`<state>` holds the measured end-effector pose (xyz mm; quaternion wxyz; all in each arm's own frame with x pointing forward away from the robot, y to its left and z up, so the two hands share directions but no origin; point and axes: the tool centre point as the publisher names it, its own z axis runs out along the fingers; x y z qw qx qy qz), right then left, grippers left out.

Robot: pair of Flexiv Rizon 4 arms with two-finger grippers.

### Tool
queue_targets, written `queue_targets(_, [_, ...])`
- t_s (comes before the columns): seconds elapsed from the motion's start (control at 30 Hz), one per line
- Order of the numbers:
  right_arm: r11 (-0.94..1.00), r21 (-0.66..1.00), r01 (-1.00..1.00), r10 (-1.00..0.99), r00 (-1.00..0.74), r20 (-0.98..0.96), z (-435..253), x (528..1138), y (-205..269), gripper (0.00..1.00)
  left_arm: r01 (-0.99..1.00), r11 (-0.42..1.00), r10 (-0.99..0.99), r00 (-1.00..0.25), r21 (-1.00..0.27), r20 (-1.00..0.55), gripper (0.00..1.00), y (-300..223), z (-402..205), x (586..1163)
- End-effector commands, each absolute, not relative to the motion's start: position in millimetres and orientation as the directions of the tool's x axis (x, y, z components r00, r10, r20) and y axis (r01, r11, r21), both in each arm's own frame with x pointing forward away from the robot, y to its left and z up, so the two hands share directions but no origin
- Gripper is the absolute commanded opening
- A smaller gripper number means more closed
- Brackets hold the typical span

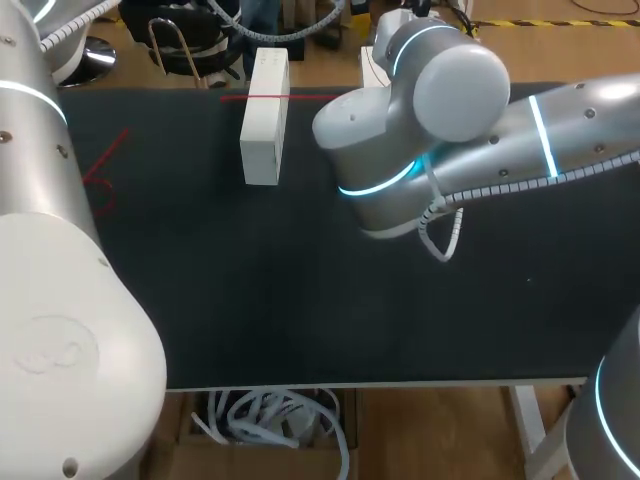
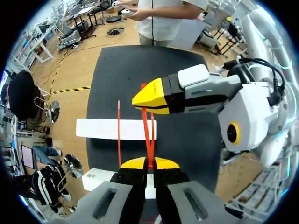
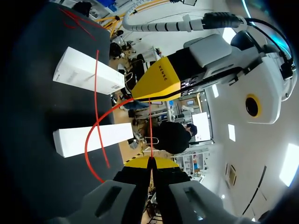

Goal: Grab the tape and strap the tape.

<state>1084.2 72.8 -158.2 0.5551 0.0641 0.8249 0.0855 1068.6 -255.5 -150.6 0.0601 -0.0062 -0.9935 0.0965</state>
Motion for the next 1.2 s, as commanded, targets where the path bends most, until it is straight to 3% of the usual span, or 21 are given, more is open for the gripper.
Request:
queue_targets(0.03, [0.978,0.208,0.012,0.196,-0.382,-0.903,-155.8,1083.4,72.9,0.0,-0.001,0.982,0.022,-0.993,-0.188,0.12,0.0,-256.1,-149.3,1068.9])
queue_targets(1.2, [0.984,0.177,0.008,0.167,-0.388,-0.907,-156.9,1086.6,75.8,0.0,-0.001,0.982,0.022,-0.993,-0.188,0.12,0.0,-256.1,-149.3,1068.9])
